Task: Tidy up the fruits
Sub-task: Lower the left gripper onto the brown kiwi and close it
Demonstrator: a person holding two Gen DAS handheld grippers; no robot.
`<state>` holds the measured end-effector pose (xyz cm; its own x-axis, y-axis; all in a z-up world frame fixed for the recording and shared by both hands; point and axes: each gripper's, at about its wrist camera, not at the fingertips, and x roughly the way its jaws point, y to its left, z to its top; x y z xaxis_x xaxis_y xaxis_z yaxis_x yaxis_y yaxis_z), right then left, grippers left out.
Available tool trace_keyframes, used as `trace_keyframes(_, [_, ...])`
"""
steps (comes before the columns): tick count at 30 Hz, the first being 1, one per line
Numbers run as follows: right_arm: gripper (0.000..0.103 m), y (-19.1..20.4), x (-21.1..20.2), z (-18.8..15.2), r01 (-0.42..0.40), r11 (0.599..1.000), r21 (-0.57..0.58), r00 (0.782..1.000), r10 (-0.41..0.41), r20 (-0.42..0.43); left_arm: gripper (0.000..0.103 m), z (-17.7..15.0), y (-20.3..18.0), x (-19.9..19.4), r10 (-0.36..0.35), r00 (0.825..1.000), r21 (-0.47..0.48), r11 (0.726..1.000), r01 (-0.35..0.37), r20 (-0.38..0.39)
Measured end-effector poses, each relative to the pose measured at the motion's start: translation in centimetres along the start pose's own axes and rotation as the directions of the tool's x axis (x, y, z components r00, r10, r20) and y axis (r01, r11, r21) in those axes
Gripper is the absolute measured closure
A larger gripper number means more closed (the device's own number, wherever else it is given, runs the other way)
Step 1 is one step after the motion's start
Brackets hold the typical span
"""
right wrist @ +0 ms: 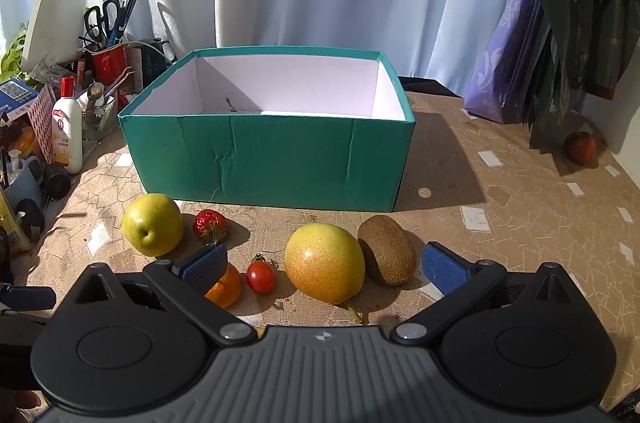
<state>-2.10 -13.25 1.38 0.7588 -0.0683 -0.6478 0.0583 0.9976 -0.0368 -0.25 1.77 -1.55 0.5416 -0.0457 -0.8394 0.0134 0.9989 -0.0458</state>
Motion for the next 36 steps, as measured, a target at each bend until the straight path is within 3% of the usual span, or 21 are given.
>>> trace_keyframes(13, [0.000, -0.4, 1.2, -0.1, -0.001, 1.000, -0.001, 0.999, 0.001, -0.034, 0.001, 0.2, 1.1, 1.3, -0.023, 1.000, -0.052, 0.998, 0.023, 0.015])
trace_keyframes(14, [0.000, -0.4, 1.4, -0.1, -0.001, 1.000, -0.001, 0.999, 0.001, -0.037, 0.007, 0.3, 1.1, 1.5, -0.024, 1.000, -0.052, 0.998, 0.025, 0.012])
trace_keyframes(15, [0.000, -0.5, 1.5, -0.1, 0.000, 1.000, -0.001, 0.999, 0.000, -0.041, 0.019, 0.3, 1.1, 1.8, -0.022, 1.000, -0.052, 0.998, 0.022, 0.005])
trace_keyframes(16, [0.000, -0.5, 1.7, -0.1, 0.001, 1.000, 0.000, 0.999, -0.001, -0.044, 0.023, 0.4, 1.1, 2.1, -0.019, 1.000, -0.053, 0.998, 0.018, -0.008])
trace_keyframes(23, [0.000, -0.5, 2.6, 0.1, -0.007, 1.000, -0.004, 0.998, 0.007, -0.061, 0.023, 0.6, 1.6, 3.2, -0.012, 0.999, -0.068, 0.998, 0.009, -0.036])
trace_keyframes(26, [0.000, -0.3, 2.7, 0.2, -0.013, 1.000, -0.012, 0.998, 0.012, -0.061, 0.030, 0.7, 1.7, 3.3, -0.010, 0.999, -0.066, 0.998, 0.007, -0.044])
trace_keyframes(34, [0.000, -0.2, 3.2, 0.4, -0.014, 1.000, -0.008, 0.997, 0.014, -0.070, 0.029, 0.9, 2.5, 4.3, -0.056, 0.994, -0.101, 0.994, 0.046, -0.089])
trace_keyframes(36, [0.000, -0.1, 3.2, 0.4, -0.014, 1.000, -0.011, 0.997, 0.013, -0.071, 0.030, 0.7, 2.0, 4.2, -0.041, 0.996, -0.072, 0.997, 0.035, -0.083])
